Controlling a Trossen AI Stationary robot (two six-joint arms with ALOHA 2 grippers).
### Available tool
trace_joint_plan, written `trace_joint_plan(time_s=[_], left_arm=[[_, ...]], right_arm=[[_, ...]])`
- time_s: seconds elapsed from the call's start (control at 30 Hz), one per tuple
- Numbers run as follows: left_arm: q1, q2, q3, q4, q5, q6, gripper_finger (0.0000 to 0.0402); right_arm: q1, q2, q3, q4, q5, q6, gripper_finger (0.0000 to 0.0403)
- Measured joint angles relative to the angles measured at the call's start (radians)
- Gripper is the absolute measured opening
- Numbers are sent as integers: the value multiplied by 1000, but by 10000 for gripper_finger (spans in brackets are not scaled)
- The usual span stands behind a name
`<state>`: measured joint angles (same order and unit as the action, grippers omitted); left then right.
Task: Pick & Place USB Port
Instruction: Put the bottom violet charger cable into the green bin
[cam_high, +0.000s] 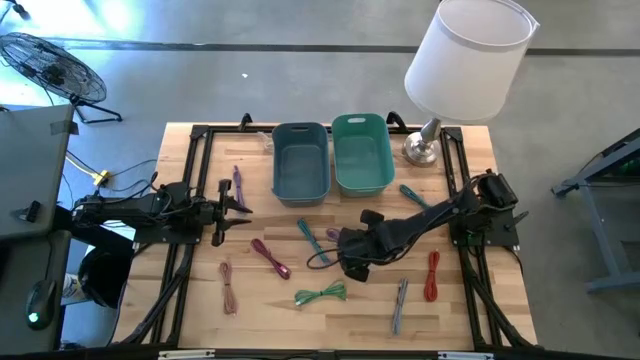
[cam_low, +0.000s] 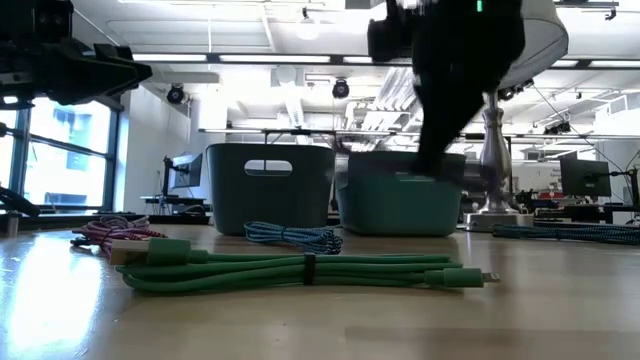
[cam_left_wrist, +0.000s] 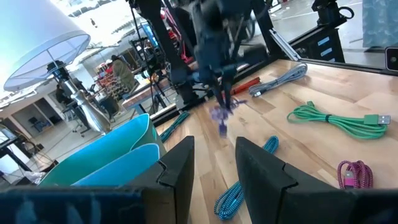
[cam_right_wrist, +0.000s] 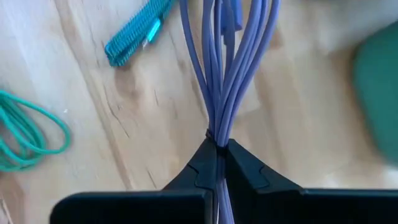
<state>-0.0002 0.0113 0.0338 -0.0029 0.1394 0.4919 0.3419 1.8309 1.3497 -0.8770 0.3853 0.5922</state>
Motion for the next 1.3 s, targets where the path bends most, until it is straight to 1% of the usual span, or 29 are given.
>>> trace_joint_plan(time_s=[0.17,0.3,0.37,0.47,0.53,0.63,0.7,0.8,0.9,0.97,1.1,1.3], left_arm=[[0,0,0,0,0,0,115],[0,0,0,0,0,0,115],[0,0,0,0,-1,0,115],[0,0,0,1,-5,0,115],[0,0,0,1,-24,0,115],[0,0,0,0,-75,0,115],[0,0,-1,-3,-122,0,115],[0,0,-1,1,-200,0,115],[0,0,-1,4,-251,0,115],[0,0,0,4,-259,0,115],[0,0,0,2,-257,0,115],[0,0,2,-18,-244,0,115]], right_arm=[[35,0,127,-121,132,-84,7],[45,-2,204,-205,262,-132,5],[40,-2,235,-251,349,-149,5],[17,-3,273,-307,483,-156,5],[-7,-4,293,-340,551,-157,5],[-52,-4,309,-362,651,-144,5],[-91,-4,318,-364,691,-141,5],[-158,-4,330,-363,705,-130,5],[-229,-4,332,-368,705,-105,5],[-276,-4,332,-377,691,-82,5],[-361,-5,332,-377,610,-68,5],[-450,-5,332,-377,541,-50,6]])
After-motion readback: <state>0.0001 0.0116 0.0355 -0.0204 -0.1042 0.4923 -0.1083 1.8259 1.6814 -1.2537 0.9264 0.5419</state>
